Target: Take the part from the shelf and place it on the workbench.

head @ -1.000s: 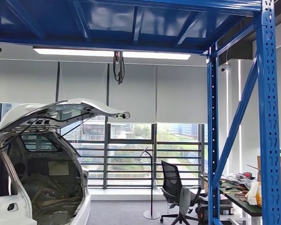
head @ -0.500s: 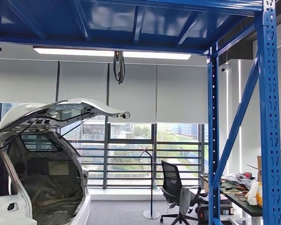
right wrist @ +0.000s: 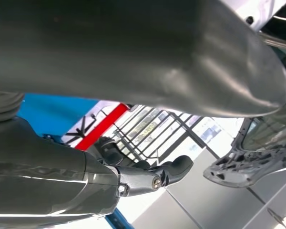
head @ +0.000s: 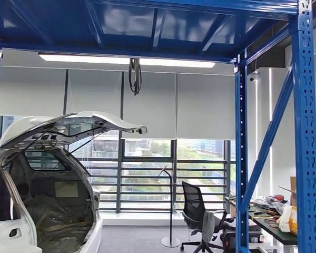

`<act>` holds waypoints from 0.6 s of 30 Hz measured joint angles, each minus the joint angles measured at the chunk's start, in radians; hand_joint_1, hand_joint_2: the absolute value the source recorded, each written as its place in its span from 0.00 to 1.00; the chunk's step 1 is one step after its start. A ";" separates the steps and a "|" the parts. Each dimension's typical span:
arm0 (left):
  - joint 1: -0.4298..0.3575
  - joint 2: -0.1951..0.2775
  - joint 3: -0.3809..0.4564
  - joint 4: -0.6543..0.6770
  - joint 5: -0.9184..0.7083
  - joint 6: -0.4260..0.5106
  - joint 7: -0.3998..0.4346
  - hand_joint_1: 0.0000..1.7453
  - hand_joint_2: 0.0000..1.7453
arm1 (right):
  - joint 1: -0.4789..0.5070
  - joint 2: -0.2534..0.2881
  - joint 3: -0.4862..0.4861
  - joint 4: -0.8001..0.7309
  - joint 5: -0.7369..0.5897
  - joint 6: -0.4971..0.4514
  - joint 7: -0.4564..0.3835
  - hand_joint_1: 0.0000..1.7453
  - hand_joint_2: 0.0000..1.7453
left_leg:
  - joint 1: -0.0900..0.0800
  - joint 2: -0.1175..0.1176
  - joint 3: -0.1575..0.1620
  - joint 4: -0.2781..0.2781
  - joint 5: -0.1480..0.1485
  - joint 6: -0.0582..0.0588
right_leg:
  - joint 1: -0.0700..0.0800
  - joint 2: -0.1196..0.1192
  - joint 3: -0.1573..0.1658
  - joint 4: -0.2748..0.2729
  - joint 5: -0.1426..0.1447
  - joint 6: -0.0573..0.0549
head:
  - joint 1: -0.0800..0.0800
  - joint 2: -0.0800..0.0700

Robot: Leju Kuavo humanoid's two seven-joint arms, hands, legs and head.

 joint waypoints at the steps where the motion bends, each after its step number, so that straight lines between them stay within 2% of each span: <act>1: -0.001 -0.001 0.000 0.000 -0.002 -0.001 0.000 0.00 0.00 | 0.003 -0.003 -0.001 -0.001 0.000 0.000 0.001 0.00 0.00 | 0.000 0.000 0.004 -0.003 0.000 0.001 | -0.002 0.002 -0.027 0.055 -0.026 0.002 | 0.000 0.000; 3: -0.001 -0.001 0.001 0.000 -0.004 -0.001 0.000 0.00 0.00 | 0.013 -0.008 -0.002 -0.001 -0.001 0.000 0.003 0.00 0.00 | 0.000 -0.001 0.008 -0.003 -0.003 0.001 | -0.007 0.003 -0.098 0.182 -0.070 0.007 | 0.000 0.000; 4: -0.001 -0.002 0.002 0.000 -0.004 -0.002 0.000 0.00 0.00 | 0.018 -0.010 -0.002 -0.001 -0.001 0.000 0.004 0.00 0.00 | 0.001 -0.002 0.010 -0.003 -0.006 -0.001 | -0.010 0.004 -0.120 0.213 -0.070 0.011 | 0.000 0.000; 5: 0.000 -0.002 0.003 0.000 -0.005 -0.003 0.000 0.00 0.00 | 0.021 -0.012 -0.002 -0.001 -0.001 0.000 0.006 0.00 0.00 | 0.002 -0.003 0.014 -0.002 -0.010 -0.004 | -0.014 0.004 -0.124 0.206 -0.050 0.015 | 0.000 0.000; 7: 0.001 -0.004 0.005 0.000 -0.007 -0.006 0.000 0.00 0.00 | 0.023 -0.014 -0.002 -0.002 -0.001 0.001 0.010 0.00 0.00 | 0.006 -0.006 0.027 0.000 -0.021 -0.016 | -0.022 0.004 -0.081 0.094 0.025 0.025 | 0.000 0.000; 8: 0.000 -0.005 0.006 0.000 -0.008 -0.007 0.000 0.00 0.00 | 0.023 -0.015 -0.002 -0.001 -0.001 0.001 0.011 0.00 0.00 | 0.007 -0.008 0.032 0.002 -0.029 -0.024 | -0.023 0.006 -0.053 0.034 0.053 0.028 | 0.000 0.000; 9: -0.001 -0.005 0.007 0.000 -0.009 -0.008 0.000 0.00 0.00 | 0.024 -0.015 -0.003 -0.002 -0.002 0.002 0.013 0.00 0.00 | 0.007 -0.009 0.034 0.004 -0.034 -0.031 | -0.023 0.008 -0.033 -0.009 0.066 0.025 | 0.000 0.000; 10: -0.002 -0.005 0.008 0.000 -0.011 -0.009 0.000 0.00 0.00 | 0.024 -0.016 -0.003 -0.003 -0.002 0.002 0.014 0.00 0.00 | 0.006 -0.009 0.035 0.005 -0.039 -0.038 | -0.022 0.011 -0.024 -0.029 0.066 0.020 | 0.000 0.000; 13: -0.004 -0.007 0.013 0.000 -0.016 -0.012 0.000 0.00 0.00 | 0.025 -0.019 -0.005 -0.008 -0.002 0.005 0.017 0.00 0.00 | 0.009 -0.009 0.037 0.006 -0.049 -0.051 | -0.018 0.014 -0.019 -0.035 0.053 -0.006 | 0.001 0.000; 14: -0.005 -0.008 0.014 0.000 -0.018 -0.013 0.000 0.00 0.00 | 0.024 -0.019 -0.006 -0.010 -0.001 0.006 0.018 0.00 0.00 | 0.010 -0.007 0.031 0.023 -0.060 -0.055 | -0.018 0.012 -0.015 -0.037 0.050 -0.014 | 0.001 0.000; 15: -0.006 -0.009 0.014 0.000 -0.020 -0.014 0.000 0.00 0.00 | 0.023 -0.019 -0.006 -0.012 -0.001 0.007 0.020 0.00 0.00 | 0.012 -0.005 0.014 0.060 -0.078 -0.058 | -0.018 0.011 -0.010 -0.038 0.047 -0.020 | 0.001 0.000; 16: -0.006 -0.010 0.014 0.000 -0.022 -0.015 -0.001 0.00 0.00 | 0.023 -0.019 -0.006 -0.013 0.000 0.008 0.021 0.00 0.00 | 0.012 -0.003 -0.017 0.121 -0.103 -0.061 | -0.017 0.008 -0.005 -0.039 0.043 -0.026 | 0.001 0.000; 18: -0.005 -0.012 0.014 0.000 -0.023 -0.016 0.000 0.00 0.00 | 0.023 -0.019 -0.006 -0.015 0.000 0.010 0.022 0.00 0.00 | 0.013 -0.002 -0.100 0.260 -0.145 -0.062 | -0.013 0.006 0.004 -0.039 0.033 -0.033 | 0.001 0.000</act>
